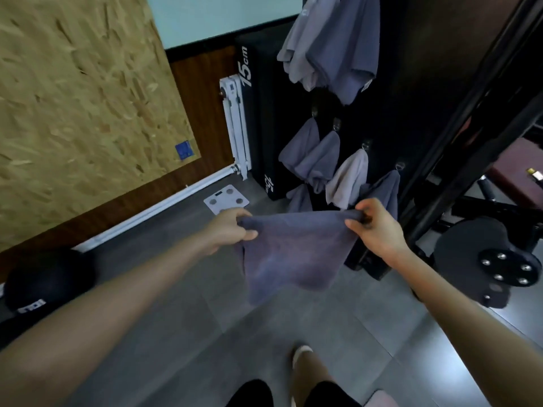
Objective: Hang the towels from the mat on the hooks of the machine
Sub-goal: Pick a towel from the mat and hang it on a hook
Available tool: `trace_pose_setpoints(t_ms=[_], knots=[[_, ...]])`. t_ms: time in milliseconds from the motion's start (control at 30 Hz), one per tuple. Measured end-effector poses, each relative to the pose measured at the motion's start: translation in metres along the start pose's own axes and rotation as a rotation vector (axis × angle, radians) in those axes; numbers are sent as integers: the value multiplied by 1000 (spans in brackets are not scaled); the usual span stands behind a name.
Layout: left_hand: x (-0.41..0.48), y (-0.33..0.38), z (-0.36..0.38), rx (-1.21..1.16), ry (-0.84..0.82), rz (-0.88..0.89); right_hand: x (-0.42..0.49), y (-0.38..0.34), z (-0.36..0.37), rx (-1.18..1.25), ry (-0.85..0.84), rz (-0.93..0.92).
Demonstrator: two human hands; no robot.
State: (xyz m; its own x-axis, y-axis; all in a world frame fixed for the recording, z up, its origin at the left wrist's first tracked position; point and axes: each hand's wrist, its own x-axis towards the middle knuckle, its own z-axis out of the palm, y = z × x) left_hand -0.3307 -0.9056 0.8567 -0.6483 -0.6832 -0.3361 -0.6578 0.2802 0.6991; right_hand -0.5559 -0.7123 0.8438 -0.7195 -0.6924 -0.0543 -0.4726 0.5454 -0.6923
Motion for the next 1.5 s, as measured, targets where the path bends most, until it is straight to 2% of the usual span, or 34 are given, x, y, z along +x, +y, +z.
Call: trace_pose_setpoints(t_ms=[100, 167, 233, 333, 500, 567, 633, 700, 733, 800, 867, 933, 1033, 1233, 1400, 1500], knots=[[55, 16, -15, -109, 75, 4, 51, -11, -5, 228, 59, 47], [90, 27, -25, 14, 63, 35, 87, -24, -15, 370, 52, 78], [123, 39, -34, 174, -62, 43, 121, -39, -30, 444, 44, 55], [166, 69, -44, 319, -268, 46, 170, -61, -55, 416, 71, -74], [219, 122, -49, 547, -464, 100, 232, -93, -91, 267, 95, -192], [236, 147, -51, 570, -470, 169, 250, -105, -105, 210, 60, -241], [251, 182, -56, 464, -254, 356, 263, -119, -119, 139, 18, -307], [264, 224, -67, 239, -48, 661, 275, -130, -133, 98, -21, -356], [272, 246, -74, 161, -45, 804, 281, -135, -140, 86, -28, -370], [286, 287, -85, 84, -187, 1009, 294, -142, -158, 86, -11, -378], [302, 320, -92, 22, -359, 1010, 306, -148, -177, 167, 25, -333], [320, 343, -97, -43, -461, 954, 316, -152, -196, 269, 64, -277], [344, 370, -97, -82, -484, 1014, 329, -158, -215, 374, 98, -235], [368, 399, -92, -497, -631, 872, 344, -141, -223, 526, 165, -215], [391, 421, -86, -634, -622, 796, 363, -140, -225, 634, 523, -209], [400, 440, -78, -716, -529, 775, 386, -148, -225, 582, 749, -187]])
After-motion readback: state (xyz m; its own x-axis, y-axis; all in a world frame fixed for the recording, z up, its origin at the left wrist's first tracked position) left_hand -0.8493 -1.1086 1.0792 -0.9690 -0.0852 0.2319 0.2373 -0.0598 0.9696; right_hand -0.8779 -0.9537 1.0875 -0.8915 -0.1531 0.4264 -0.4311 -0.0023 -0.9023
